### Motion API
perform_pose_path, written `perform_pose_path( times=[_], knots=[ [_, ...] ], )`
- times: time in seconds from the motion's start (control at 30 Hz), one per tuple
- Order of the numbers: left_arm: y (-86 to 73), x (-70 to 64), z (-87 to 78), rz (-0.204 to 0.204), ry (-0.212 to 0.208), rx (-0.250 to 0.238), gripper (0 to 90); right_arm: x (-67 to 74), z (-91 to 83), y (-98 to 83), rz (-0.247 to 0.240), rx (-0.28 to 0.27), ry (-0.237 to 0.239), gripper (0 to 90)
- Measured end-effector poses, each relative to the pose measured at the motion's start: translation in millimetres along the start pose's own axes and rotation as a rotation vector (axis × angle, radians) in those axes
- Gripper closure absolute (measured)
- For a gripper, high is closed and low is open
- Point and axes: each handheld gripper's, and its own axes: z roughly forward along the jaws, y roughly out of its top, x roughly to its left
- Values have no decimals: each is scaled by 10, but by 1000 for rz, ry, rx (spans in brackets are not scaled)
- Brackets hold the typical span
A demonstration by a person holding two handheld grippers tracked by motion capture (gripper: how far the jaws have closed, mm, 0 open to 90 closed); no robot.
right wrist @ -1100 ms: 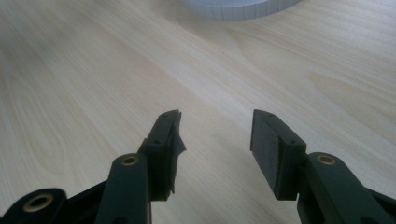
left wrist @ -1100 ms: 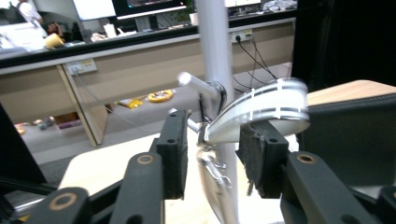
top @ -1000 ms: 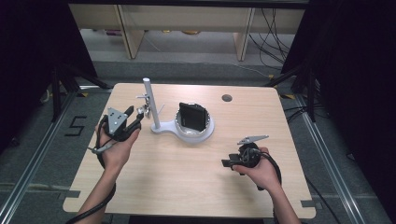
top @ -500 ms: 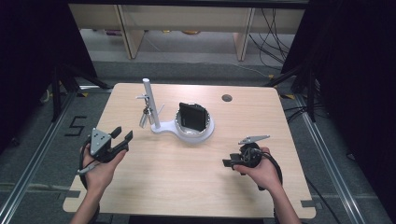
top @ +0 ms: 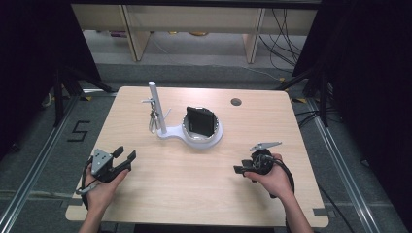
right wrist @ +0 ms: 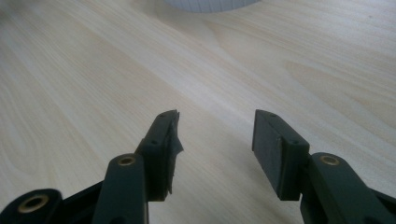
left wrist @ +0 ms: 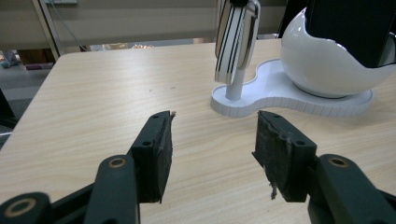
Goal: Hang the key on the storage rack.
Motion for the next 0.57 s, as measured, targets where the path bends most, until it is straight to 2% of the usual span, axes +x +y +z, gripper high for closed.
perform_pose_path(
  times=[0.07, 0.2, 0.23, 0.27, 0.3, 0.33, 0.37, 0.43, 0.5, 0.53, 0.57],
  knots=[
    [-17, 7, 11, -4, -6, -10, 449, 6, -4, -7, 12, 7, 4, 514],
    [-83, 16, 13, -8, -11, -17, 438, -27, 15, -29, -1, 16, 2, 510],
    [-95, 17, 3, -5, -8, -5, 436, -27, 16, -37, 12, 25, 1, 510],
    [-115, 25, 7, -3, -14, -11, 434, -38, 20, -40, -2, 18, 13, 509],
    [-138, 38, 8, -1, -16, -12, 431, -45, 8, -43, 17, 34, 41, 508],
    [-138, 38, 8, -1, -16, -12, 429, -45, 8, -43, 17, 34, 41, 508],
    [-146, 37, 8, -3, -12, -13, 428, -44, 12, -46, 1, 13, 12, 506],
    [-169, 44, 9, -5, -12, -6, 425, -42, 0, -45, 2, 9, 12, 506],
    [-171, 45, 14, -8, -18, -14, 423, -41, 10, -52, 9, -23, 3, 504],
    [-169, 46, 5, -5, -17, -11, 422, -46, -14, -46, 11, 4, 11, 504],
    [-169, 46, 5, -5, -17, -11, 422, -56, -18, -46, 4, -5, 2, 503]
  ],
)
